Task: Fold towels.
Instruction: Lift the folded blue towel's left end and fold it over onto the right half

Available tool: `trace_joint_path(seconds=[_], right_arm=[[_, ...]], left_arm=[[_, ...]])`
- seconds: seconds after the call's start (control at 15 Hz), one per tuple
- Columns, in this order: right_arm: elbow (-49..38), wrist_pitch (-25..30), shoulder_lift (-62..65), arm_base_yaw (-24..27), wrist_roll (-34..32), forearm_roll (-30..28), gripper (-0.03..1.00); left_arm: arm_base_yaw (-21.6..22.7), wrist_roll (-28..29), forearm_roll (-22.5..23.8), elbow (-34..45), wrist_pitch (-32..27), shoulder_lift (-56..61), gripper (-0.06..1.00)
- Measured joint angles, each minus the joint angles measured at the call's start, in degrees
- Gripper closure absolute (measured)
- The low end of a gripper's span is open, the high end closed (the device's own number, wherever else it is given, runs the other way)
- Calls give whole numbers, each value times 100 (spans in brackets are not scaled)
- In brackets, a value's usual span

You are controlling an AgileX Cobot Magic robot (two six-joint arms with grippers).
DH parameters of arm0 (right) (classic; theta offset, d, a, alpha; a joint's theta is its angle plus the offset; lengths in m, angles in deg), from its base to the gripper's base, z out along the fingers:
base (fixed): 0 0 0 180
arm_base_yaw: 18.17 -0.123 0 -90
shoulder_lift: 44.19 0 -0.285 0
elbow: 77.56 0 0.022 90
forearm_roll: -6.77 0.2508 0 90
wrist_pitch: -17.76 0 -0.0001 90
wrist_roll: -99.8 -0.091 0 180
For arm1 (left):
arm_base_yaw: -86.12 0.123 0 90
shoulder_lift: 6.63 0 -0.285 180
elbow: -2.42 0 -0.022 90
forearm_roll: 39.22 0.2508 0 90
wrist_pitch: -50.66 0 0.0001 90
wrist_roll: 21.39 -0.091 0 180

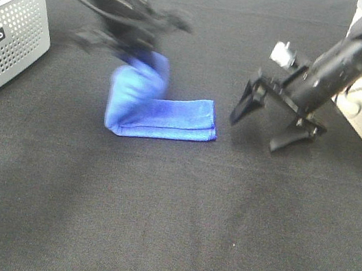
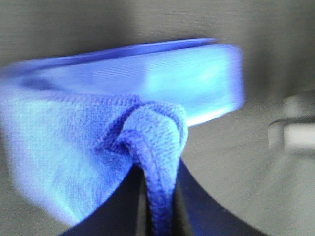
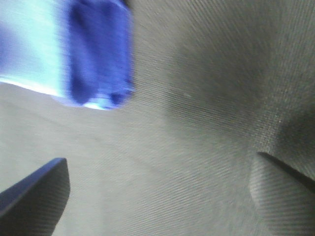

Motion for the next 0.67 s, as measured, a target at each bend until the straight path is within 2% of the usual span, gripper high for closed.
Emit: trace_joint_path(seconds=[0.13,0.2,0.27,0.33,0.4,0.53,0.67], right_arm=[[0,-23,138,0,-52,0,4],[0,-29,235,0,-115,0,4],[0,-17,304,0,-166,-6,4],[0,-17,378,0,-258,-52,4],[0,-17,435,0,-264,-63,4],[0,23,493,0,-264,-63,4],[0,29,493,0,-264,74,4]], left_arm=[[-97,160,-6,-223,40,-212,84],[-183,355,-23,-447,92,-430,77],[-258,453,-69,-619,189,-579,65],[-384,481,-275,-751,487,-659,42],[-447,481,-453,-768,705,-659,31],[-493,476,-739,-802,940,-642,24],[-367,195,-716,-802,945,-556,23]])
